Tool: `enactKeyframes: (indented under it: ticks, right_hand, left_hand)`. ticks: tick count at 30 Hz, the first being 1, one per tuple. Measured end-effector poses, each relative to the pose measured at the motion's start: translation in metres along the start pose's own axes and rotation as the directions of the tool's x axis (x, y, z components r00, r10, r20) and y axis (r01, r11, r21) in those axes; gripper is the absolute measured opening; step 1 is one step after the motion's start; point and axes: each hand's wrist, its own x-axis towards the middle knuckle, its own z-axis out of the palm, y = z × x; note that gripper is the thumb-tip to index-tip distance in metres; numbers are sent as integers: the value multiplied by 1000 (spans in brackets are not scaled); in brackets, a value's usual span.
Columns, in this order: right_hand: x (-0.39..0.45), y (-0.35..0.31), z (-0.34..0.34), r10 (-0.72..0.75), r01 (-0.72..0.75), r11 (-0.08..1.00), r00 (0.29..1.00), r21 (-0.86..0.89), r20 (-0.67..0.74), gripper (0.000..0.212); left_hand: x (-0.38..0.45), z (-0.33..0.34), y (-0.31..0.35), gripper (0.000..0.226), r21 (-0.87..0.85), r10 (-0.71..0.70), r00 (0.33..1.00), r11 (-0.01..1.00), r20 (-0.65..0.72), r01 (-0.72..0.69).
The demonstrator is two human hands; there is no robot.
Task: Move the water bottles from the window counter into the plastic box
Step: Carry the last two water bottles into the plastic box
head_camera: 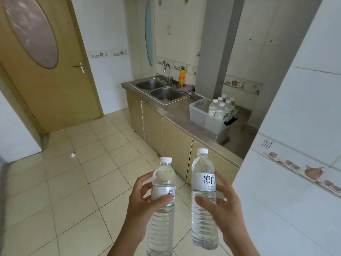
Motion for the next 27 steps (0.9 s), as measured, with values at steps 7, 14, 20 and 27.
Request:
enactKeyframes:
  ticks: [7,14,20,27]
  right_hand:
    - [117,14,37,22,-23,1000,998,-7,-64,85]
    - [230,1,77,27,-27,1000,985,1,-171,79]
    - [308,-2,93,51,-47,999,960,20,-274,81]
    - [423,11,94,84,-68,996,940,61,-331,82]
  left_hand:
    - [137,7,3,81,-1,-37,999,999,33,37]
    - [291,13,18,80,-31,-54,991,998,118,58]
    - [395,30,36,78,-7,-62,982,998,180,64]
    - [501,71,29,75,-15,-95,975,995,203,100]
